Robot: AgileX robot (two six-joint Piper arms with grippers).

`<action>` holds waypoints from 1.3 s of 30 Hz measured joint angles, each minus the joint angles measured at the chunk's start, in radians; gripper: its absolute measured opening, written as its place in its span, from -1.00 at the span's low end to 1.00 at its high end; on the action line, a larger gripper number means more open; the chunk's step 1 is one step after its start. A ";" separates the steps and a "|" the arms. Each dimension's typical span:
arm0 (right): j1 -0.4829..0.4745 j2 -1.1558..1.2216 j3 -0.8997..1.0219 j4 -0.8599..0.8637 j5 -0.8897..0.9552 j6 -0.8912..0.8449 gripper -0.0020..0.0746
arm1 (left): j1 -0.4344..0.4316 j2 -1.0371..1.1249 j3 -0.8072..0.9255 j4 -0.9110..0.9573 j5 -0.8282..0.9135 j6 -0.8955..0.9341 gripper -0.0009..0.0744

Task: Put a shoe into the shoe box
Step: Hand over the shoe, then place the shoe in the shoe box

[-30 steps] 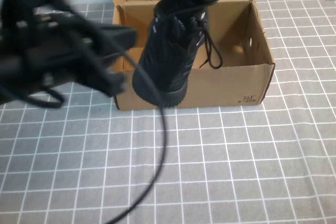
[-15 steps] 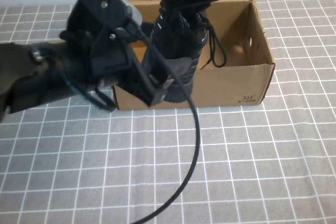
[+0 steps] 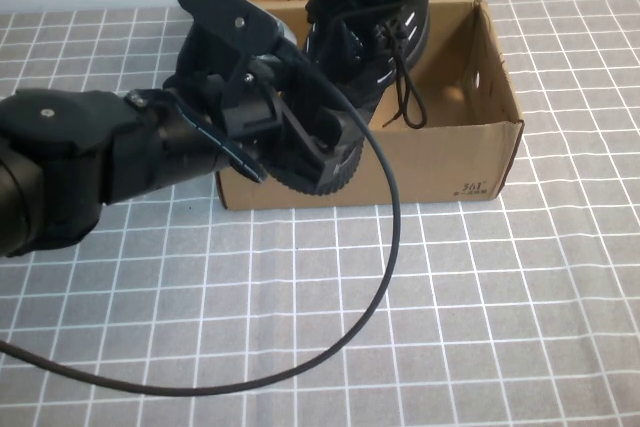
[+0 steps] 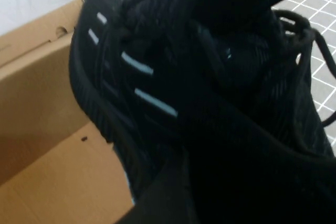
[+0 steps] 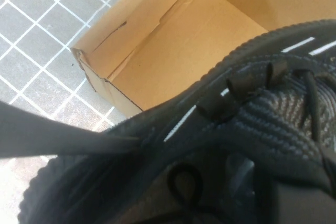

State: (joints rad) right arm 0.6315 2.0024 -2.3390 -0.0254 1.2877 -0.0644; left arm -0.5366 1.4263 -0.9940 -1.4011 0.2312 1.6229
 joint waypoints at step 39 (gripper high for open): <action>0.000 0.000 0.000 0.046 0.003 -0.017 -0.89 | 0.000 0.004 -0.005 -0.320 -0.132 0.473 -0.86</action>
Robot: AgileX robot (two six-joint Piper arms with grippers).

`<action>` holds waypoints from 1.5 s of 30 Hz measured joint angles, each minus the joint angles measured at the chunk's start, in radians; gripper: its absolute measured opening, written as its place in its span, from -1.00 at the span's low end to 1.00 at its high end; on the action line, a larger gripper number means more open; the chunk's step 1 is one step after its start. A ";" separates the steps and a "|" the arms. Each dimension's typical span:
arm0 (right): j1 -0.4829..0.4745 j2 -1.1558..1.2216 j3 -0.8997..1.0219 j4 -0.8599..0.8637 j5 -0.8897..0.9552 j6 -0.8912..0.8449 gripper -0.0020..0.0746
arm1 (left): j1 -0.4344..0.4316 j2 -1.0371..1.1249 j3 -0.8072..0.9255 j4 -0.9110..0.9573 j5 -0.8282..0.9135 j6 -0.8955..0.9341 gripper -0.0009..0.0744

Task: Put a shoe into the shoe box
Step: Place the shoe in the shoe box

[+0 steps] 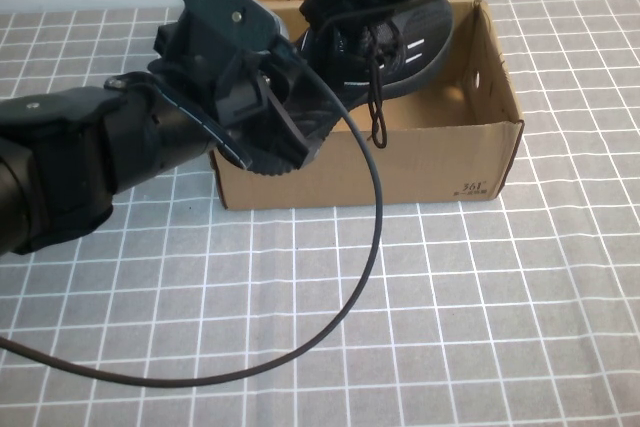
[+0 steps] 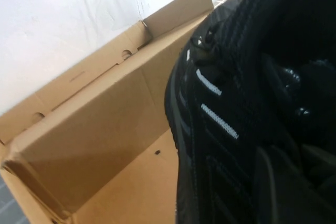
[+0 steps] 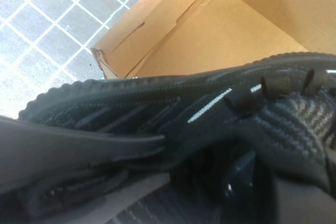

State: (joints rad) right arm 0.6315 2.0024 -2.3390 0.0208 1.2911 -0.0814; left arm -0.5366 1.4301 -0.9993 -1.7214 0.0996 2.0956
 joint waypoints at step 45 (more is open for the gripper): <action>-0.002 -0.468 0.272 -0.160 -0.015 0.101 -0.98 | 0.307 0.207 -0.455 0.543 0.682 -0.525 -0.92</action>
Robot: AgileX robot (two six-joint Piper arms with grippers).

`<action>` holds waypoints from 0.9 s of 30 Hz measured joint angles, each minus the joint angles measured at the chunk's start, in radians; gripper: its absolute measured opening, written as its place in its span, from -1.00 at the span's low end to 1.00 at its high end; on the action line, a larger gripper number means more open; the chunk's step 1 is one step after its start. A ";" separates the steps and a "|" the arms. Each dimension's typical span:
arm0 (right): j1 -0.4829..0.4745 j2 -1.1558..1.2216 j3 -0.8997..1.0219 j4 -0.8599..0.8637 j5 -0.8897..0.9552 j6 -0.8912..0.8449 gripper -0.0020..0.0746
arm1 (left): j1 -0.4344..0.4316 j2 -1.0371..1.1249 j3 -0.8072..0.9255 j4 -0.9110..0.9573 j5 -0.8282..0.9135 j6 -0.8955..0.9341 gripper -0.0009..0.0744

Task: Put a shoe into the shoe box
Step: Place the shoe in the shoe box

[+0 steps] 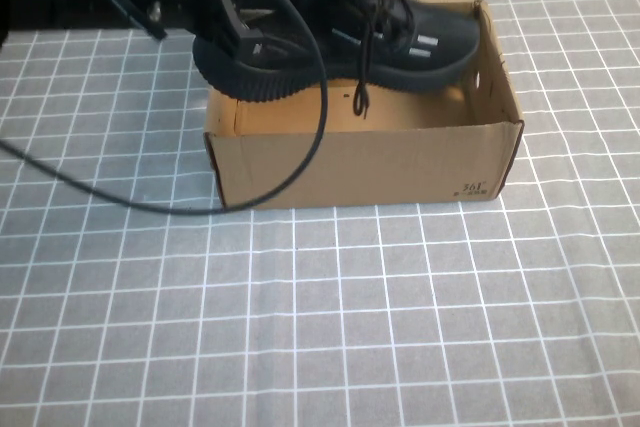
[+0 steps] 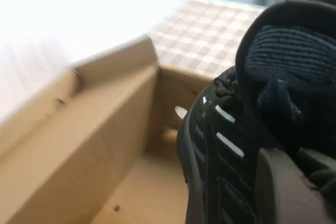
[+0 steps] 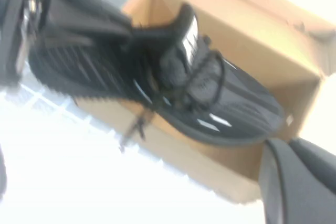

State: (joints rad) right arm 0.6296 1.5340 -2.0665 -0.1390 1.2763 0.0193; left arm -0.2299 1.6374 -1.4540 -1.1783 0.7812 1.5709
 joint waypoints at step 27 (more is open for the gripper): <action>0.000 -0.509 0.670 -0.206 -0.002 0.304 -0.99 | 0.032 0.641 -0.707 -0.002 0.229 0.035 -0.92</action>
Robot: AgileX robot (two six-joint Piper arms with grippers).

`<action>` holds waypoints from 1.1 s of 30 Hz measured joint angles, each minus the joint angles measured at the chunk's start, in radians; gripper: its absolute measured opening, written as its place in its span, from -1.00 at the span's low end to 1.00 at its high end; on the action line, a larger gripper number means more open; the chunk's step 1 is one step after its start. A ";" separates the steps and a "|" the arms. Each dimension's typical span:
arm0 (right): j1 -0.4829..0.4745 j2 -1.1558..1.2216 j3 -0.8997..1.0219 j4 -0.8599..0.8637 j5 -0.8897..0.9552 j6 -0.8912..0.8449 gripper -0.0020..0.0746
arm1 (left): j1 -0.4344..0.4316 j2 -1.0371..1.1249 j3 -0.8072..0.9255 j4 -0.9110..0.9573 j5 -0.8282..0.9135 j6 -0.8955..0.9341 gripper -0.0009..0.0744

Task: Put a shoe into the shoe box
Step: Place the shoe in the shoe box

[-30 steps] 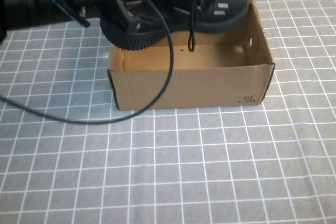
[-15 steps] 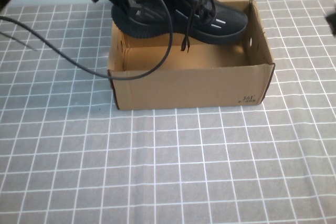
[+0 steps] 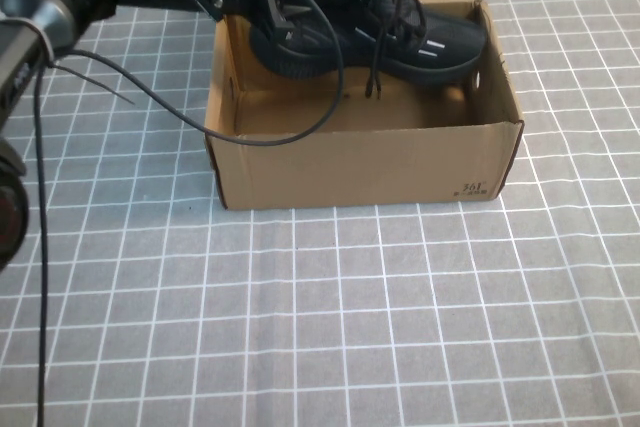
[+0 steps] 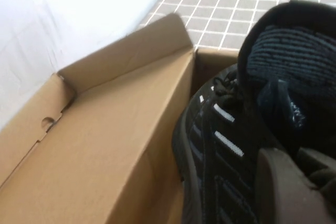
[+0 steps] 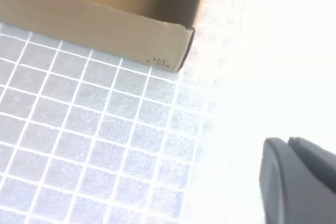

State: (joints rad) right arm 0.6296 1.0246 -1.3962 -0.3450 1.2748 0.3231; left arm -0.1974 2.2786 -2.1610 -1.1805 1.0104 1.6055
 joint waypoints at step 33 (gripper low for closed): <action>0.000 -0.022 0.002 0.147 0.000 0.009 -0.99 | 0.027 0.183 -0.061 -0.017 -0.066 0.133 -0.87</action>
State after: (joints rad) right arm 0.6296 1.0027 -1.3938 -0.1977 1.2748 0.3322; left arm -0.1704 2.4619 -2.2220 -1.1971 0.9449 1.7385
